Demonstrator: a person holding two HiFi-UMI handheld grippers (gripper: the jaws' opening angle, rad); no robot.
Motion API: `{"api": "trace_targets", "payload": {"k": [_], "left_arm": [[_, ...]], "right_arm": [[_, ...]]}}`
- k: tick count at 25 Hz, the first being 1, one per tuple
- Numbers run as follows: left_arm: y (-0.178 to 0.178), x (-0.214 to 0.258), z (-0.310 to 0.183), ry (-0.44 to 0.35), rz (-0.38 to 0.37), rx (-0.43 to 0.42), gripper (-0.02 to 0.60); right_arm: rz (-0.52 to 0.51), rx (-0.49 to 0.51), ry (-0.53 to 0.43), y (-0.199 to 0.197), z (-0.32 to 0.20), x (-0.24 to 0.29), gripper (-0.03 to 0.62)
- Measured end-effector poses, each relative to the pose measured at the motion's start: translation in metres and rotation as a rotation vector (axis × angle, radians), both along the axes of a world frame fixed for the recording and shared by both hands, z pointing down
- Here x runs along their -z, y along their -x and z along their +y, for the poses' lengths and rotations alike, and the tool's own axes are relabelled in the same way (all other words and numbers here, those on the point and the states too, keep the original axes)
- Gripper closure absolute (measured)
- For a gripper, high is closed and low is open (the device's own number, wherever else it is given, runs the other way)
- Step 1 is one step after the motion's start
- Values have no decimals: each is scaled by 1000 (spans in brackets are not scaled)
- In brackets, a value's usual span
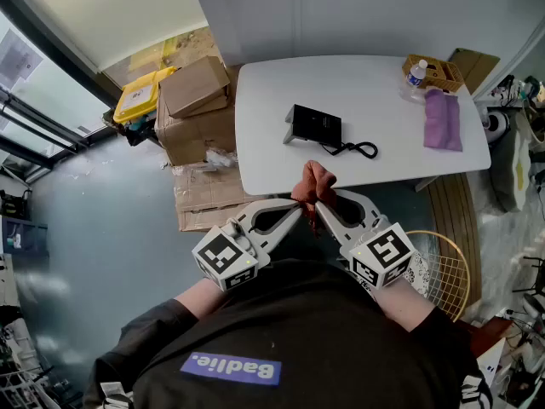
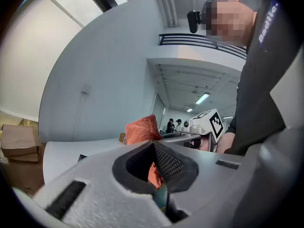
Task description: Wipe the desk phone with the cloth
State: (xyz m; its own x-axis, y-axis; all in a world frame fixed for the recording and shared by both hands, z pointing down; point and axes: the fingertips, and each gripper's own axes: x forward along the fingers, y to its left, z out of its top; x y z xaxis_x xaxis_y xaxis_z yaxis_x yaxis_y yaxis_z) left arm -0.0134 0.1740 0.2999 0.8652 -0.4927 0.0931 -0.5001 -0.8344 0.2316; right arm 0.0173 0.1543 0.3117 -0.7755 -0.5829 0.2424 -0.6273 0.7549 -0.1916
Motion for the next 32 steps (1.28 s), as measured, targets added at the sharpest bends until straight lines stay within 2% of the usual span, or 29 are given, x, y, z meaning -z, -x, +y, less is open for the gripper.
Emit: {"api": "trace_targets", "payload": {"k": [12,21,26,32], "left_arm": [[-7,-1,-8,1,-6,13,572],[-15,-6,-19,16,-1,77,572],[-6,-12,-29,32,7,109,572],[12,-11,-65,29,33,85,572]], "right_arm": [[-2,20,4,-4,-6,-1,525],[-19,62,9,-13,-17,-7,525],[-8,76,28,-10,-27,-14,525],[7,33,39,5,-57,-15,525]]}}
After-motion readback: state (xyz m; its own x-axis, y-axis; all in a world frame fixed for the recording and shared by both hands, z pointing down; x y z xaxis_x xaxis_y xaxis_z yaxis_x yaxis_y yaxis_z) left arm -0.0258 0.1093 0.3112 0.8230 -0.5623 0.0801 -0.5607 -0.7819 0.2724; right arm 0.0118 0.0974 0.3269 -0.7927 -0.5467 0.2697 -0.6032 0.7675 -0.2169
